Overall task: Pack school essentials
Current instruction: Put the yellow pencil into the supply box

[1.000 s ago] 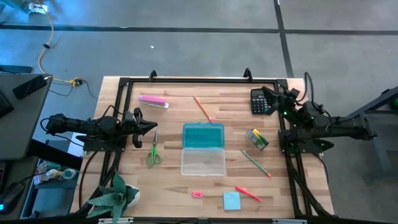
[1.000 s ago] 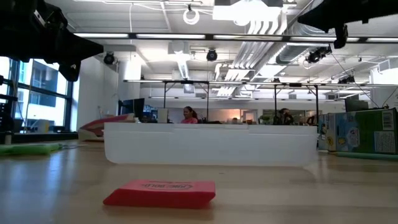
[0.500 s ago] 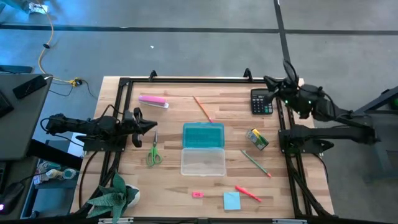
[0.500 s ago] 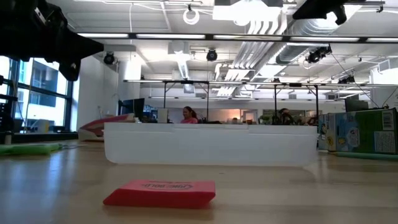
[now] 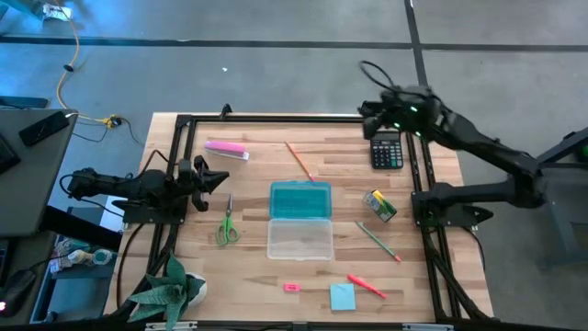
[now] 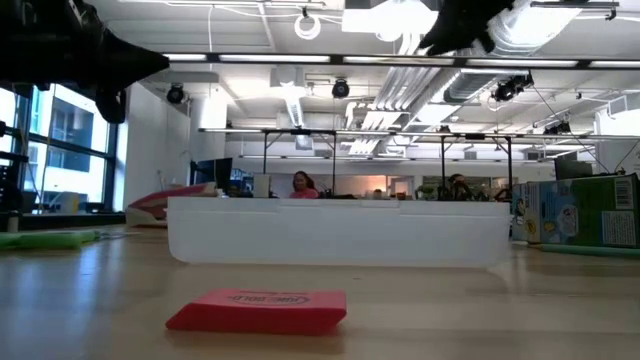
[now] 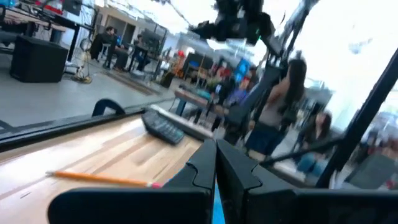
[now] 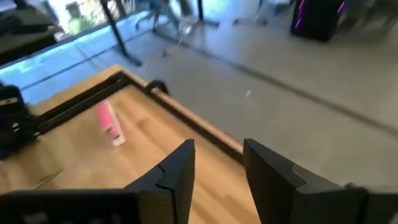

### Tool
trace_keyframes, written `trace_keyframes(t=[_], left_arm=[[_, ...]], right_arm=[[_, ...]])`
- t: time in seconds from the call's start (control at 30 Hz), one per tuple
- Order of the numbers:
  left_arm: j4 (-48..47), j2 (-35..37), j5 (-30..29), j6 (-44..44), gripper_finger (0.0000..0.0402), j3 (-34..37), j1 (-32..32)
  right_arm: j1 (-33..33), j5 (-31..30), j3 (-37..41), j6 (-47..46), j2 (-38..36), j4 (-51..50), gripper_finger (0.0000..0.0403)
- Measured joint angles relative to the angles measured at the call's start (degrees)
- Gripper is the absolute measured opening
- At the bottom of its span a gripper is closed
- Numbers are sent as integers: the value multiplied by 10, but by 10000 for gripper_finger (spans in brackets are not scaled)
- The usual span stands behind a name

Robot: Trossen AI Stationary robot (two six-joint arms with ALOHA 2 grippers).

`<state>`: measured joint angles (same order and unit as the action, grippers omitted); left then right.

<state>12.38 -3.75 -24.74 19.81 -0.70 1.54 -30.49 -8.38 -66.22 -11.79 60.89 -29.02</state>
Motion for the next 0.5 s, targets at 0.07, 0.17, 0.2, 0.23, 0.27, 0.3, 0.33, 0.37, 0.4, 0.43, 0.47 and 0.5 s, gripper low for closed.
trace_keyframes(t=[0.07, 0.17, 0.2, 0.23, 0.27, 0.3, 0.33, 0.37, 0.4, 0.43, 0.47, 0.5], left_arm=[[19, 0, -15, 17, 0, 0, 0], [43, 0, -33, 61, 0, 0, 0], [47, 0, -35, 71, 0, 0, 0], [50, 0, -37, 75, 0, 0, 0], [51, 0, -39, 76, 0, 0, 0], [51, 0, -40, 76, 0, 0, 0], [51, 0, -43, 76, 0, 0, 0], [51, 0, -45, 77, 0, 0, 0], [51, 0, -45, 77, 0, 0, 0], [51, 0, -45, 77, 0, 0, 0], [51, 0, -44, 77, 0, 0, 0], [51, 0, -44, 76, 0, 0, 0]], right_arm=[[-8, 34, -28, -3, 39, -9, 131], [-9, 73, -73, -2, 94, -24, 129], [-9, 86, -90, 1, 113, -27, 129], [-6, 97, -108, 2, 129, -33, 129], [-4, 105, -126, 2, 145, -41, 129], [-2, 108, -145, 2, 161, -52, 129], [1, 109, -163, 2, 177, -69, 129], [5, 110, -182, 0, 194, -90, 129], [10, 110, -200, -4, 211, -109, 129], [15, 110, -219, -12, 229, -130, 129], [20, 110, -237, -18, 245, -155, 129], [27, 110, -254, -29, 261, -180, 129]])
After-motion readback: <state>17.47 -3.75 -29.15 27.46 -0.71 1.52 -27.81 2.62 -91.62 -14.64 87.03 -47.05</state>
